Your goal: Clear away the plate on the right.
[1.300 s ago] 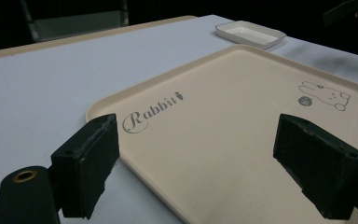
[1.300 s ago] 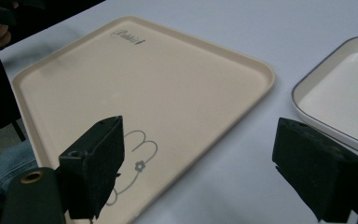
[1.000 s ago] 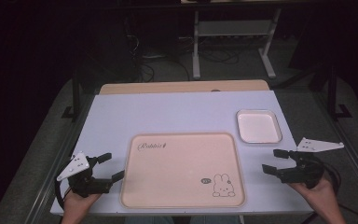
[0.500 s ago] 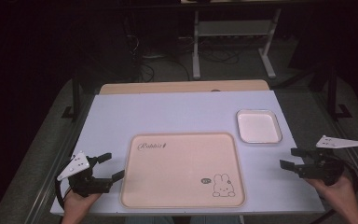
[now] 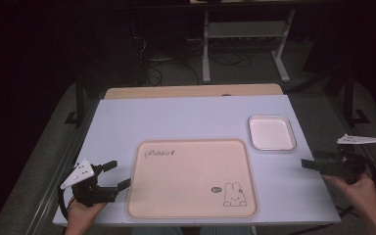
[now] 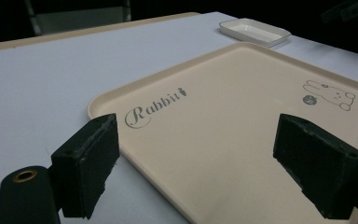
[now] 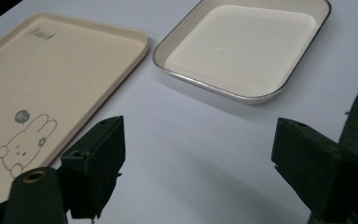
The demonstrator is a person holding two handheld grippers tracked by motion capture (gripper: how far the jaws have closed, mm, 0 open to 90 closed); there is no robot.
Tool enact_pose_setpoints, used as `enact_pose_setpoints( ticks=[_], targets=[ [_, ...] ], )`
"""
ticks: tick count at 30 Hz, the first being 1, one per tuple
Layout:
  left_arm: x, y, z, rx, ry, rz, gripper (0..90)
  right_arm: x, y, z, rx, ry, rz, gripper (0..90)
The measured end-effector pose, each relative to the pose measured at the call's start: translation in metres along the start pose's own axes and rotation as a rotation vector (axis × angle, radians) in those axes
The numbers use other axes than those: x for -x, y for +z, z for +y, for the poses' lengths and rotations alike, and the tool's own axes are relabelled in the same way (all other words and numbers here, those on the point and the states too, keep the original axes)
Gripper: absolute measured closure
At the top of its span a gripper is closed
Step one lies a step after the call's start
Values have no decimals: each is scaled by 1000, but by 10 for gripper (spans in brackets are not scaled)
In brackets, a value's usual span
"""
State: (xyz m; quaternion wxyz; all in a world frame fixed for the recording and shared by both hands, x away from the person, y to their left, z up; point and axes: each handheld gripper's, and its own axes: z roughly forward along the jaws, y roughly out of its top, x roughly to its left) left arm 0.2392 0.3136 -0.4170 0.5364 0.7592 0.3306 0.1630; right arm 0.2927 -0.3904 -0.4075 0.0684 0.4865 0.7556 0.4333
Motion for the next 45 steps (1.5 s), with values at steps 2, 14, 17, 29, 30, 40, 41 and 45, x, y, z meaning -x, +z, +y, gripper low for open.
enact_pose_setpoints(
  ticks=[2, 14, 17, 29, 30, 40, 41, 45],
  targets=[
    [0, 1, 0, -4, 1, -2, 142, 3, 1, 4, 0, 3, -6, 198],
    [-1, 0, 0, -2, -3, -8, 142, 24, 11, 33, -23, 51, -22, 221],
    [-2, 0, -1, -3, -4, -9, 142, 28, 14, 40, -11, 66, -23, 220],
    [-2, 0, -1, -8, 1, -12, 142, 43, 23, 64, -41, 102, -58, 237],
    [-2, 1, -1, -8, 0, -11, 142, 43, 24, 66, -39, 107, -72, 266],
    [-2, 2, -1, -14, -1, -9, 142, 48, 35, 85, -79, 158, -140, 296],
    [-3, 2, -1, -14, -2, -9, 142, 49, 37, 86, -87, 169, -150, 301],
    [-2, 1, -1, -13, 0, -8, 142, 49, 46, 91, -119, 189, -179, 308]
  ],
)
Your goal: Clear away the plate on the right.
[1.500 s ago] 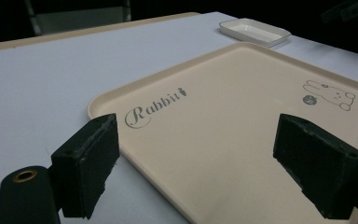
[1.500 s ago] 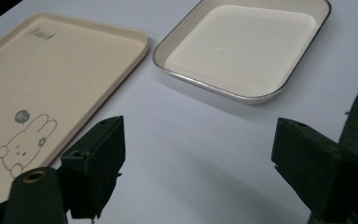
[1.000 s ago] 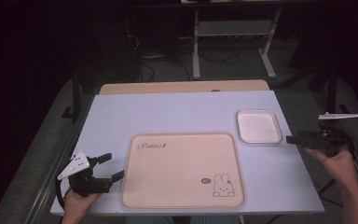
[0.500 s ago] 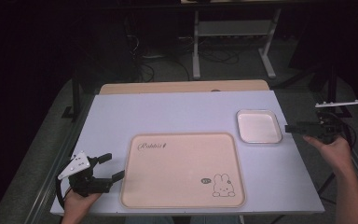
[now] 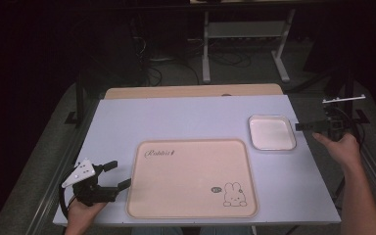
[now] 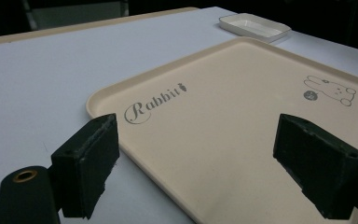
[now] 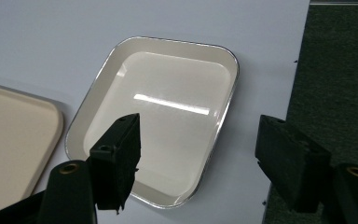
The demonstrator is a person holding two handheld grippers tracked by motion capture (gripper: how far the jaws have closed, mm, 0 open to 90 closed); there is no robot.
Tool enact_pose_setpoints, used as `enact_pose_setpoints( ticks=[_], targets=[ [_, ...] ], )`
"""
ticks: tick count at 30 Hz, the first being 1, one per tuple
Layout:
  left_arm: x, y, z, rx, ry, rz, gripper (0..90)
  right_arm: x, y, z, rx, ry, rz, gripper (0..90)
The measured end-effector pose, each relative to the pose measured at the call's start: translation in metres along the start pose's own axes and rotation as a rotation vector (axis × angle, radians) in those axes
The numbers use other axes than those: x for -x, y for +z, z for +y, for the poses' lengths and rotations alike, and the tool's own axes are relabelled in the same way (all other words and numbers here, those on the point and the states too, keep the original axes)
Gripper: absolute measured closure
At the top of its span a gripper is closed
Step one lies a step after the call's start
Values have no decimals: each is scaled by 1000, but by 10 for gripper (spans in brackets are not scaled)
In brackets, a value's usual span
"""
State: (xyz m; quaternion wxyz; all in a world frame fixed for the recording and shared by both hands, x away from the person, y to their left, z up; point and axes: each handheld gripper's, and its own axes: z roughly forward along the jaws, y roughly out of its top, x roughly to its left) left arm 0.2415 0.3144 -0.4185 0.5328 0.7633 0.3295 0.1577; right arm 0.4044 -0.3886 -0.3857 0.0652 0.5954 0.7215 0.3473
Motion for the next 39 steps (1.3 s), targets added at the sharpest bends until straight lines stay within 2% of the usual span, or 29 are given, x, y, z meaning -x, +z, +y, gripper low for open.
enact_pose_setpoints(
  ticks=[6, 9, 15, 17, 19, 21, 27, 39],
  targets=[
    [-1, 0, 0, 2, 3, -1, 142, -3, 9, 10, -19, 27, -29, 331],
    [-1, -1, 0, 2, 7, 0, 142, -4, 16, 14, -30, 50, -29, 368],
    [-1, -1, 0, 3, 7, 0, 143, -4, 29, 12, -65, 79, -24, 381],
    [-1, -1, 0, 2, 5, 0, 143, -2, 33, 10, -72, 97, -21, 392],
    [0, -1, 0, 1, 6, 0, 143, 2, 38, 7, -64, 157, -4, 415],
    [-1, -1, 0, 1, 5, 1, 143, 3, 40, 6, -69, 168, -7, 441],
    [-1, -1, 0, 2, 5, 0, 143, 3, 44, 8, -88, 158, -20, 450],
    [0, 0, 0, 1, 4, -1, 143, 7, 47, 5, -104, 181, -31, 533]
  ],
)
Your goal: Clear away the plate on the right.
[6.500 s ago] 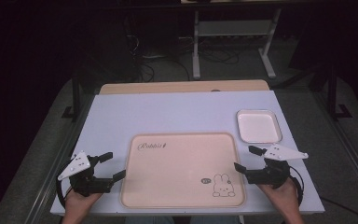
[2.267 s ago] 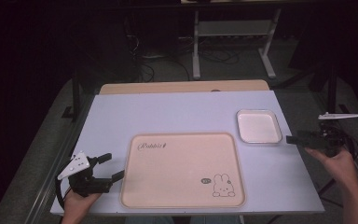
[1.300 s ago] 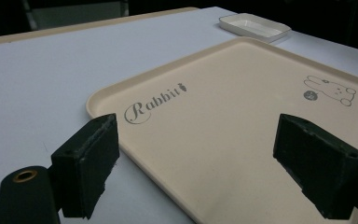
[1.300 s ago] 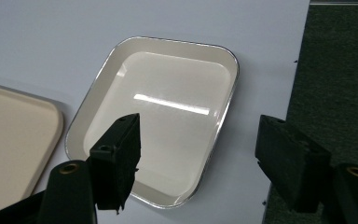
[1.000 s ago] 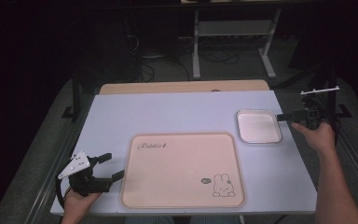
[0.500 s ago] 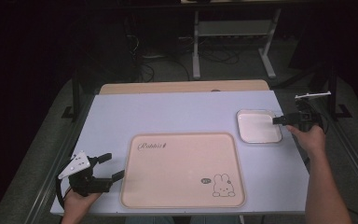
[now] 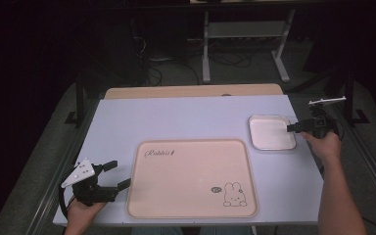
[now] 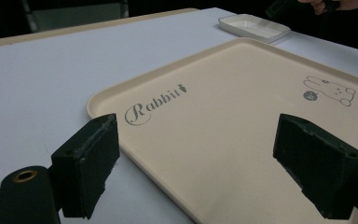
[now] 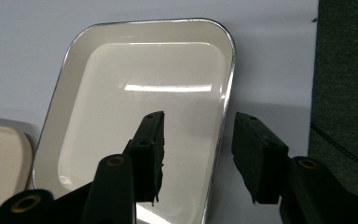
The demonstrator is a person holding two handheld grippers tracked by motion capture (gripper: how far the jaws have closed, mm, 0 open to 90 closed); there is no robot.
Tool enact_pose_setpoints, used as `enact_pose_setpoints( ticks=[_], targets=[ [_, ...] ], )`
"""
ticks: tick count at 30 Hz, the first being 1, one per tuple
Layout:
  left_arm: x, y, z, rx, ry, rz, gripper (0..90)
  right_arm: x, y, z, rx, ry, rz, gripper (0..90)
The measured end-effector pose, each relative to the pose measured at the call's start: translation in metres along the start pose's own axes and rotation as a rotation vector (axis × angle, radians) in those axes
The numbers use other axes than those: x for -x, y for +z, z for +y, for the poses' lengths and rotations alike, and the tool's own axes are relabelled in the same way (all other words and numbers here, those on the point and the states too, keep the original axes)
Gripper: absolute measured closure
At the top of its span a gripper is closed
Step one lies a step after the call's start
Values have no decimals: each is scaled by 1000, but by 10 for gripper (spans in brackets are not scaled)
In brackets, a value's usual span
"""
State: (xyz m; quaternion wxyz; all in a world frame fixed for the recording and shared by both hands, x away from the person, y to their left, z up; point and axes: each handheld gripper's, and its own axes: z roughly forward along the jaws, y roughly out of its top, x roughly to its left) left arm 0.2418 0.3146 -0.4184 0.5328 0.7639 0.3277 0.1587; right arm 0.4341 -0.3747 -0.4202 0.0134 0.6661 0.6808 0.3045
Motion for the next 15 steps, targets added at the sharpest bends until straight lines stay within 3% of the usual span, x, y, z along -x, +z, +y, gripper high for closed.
enact_pose_setpoints(
  ticks=[15],
  targets=[
    [0, 1, 0, -6, 1, -1, 143, 8, 6, -2, -25, 71, -14, 685]
  ],
)
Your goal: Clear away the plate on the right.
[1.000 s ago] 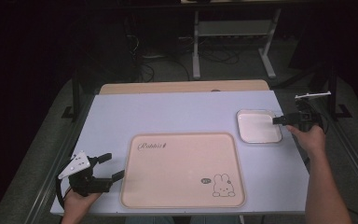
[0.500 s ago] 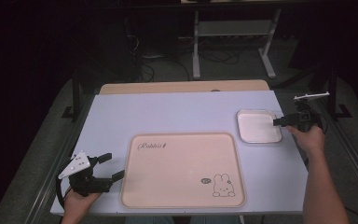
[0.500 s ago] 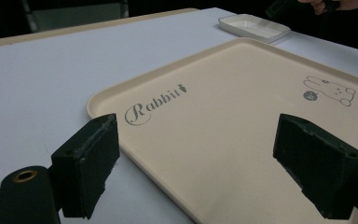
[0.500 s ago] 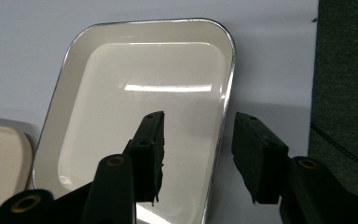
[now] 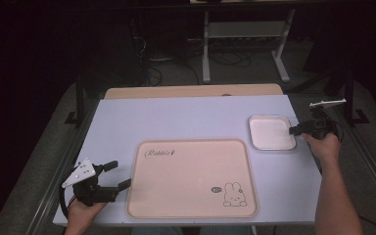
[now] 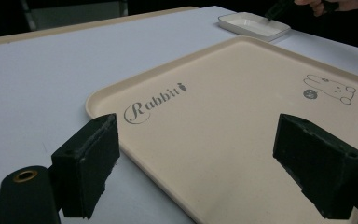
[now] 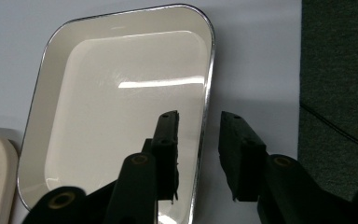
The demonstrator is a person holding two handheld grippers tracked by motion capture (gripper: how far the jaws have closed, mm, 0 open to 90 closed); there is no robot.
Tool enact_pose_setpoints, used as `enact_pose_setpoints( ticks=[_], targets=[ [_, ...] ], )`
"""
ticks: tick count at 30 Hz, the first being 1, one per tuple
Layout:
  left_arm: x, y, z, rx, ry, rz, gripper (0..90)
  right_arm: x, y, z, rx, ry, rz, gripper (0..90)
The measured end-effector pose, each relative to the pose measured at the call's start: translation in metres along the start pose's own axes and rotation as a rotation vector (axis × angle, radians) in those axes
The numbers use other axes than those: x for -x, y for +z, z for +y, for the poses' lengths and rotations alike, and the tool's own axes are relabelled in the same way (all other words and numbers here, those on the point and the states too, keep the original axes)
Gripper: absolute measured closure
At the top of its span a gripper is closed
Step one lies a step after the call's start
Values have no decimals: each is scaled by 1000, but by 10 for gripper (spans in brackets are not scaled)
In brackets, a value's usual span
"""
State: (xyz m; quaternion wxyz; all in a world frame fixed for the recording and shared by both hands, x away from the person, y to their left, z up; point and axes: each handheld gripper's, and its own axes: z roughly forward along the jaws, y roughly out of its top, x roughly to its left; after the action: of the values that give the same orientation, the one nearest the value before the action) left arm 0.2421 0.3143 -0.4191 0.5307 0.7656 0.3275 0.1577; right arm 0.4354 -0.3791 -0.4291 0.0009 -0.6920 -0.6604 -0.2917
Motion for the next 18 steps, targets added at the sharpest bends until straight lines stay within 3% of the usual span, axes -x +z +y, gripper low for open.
enact_pose_setpoints(
  ticks=[9, 18],
  targets=[
    [0, 0, 0, -1, 2, -1, 144, 1, 5, -1, -26, 43, 2, 767],
    [0, 0, 0, -2, 4, -1, 144, 0, 11, -2, -40, 55, 1, 847]
  ],
)
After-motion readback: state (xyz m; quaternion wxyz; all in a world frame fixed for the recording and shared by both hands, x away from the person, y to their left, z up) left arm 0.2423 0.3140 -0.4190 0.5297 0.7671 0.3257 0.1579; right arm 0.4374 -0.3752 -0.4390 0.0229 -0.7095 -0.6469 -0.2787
